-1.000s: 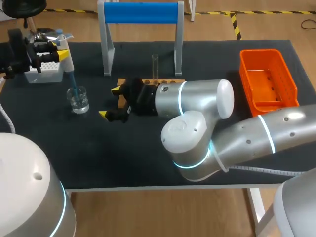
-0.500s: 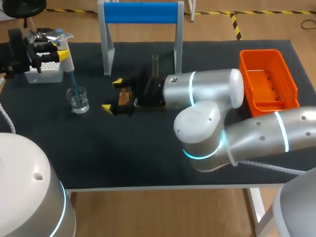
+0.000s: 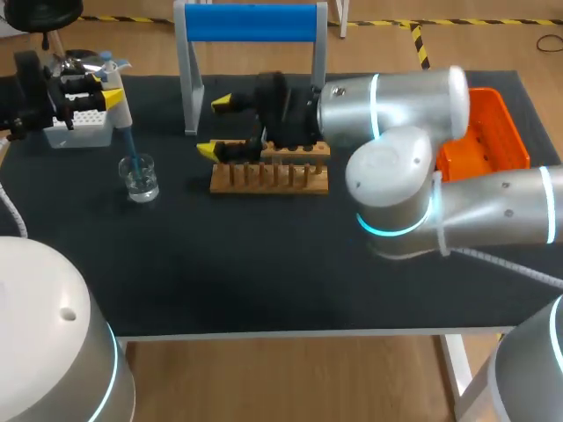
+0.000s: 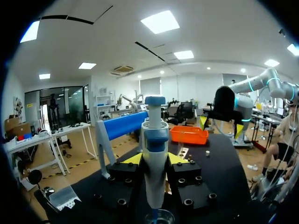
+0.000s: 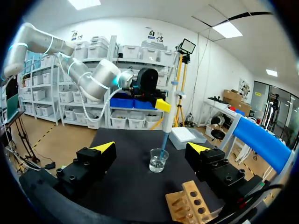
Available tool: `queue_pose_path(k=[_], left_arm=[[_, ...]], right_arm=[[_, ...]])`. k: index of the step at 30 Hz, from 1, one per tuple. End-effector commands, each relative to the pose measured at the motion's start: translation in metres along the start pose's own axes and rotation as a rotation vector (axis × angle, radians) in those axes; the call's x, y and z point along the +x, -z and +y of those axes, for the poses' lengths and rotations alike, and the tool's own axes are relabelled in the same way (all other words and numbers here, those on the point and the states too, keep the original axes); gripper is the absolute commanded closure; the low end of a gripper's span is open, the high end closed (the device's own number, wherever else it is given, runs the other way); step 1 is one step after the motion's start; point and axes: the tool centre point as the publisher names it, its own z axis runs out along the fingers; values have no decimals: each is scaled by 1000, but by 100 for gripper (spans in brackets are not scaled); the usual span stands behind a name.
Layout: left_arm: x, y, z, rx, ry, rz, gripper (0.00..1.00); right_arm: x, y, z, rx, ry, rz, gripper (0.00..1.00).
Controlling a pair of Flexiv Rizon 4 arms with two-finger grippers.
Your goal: Invert the test tube, pick up the pipette, mount the tip to pipette, aspirate from beaker and dispense into the tube, eject the tip, return the pipette, and cap with the stopper.
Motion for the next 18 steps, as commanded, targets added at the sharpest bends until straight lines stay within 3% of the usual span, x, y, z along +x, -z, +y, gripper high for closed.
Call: queue_pose_path(k=[1, 7, 18], left_arm=[[0, 0, 0, 1, -1, 1, 100], [0, 0, 0, 1, -1, 1, 100], [0, 0, 0, 1, -1, 1, 100]], right_arm=[[-10, 40, 18, 54, 4, 350, 0], [-16, 40, 39, 48, 24, 456, 0], [-32, 21, 67, 30, 43, 545, 0]])
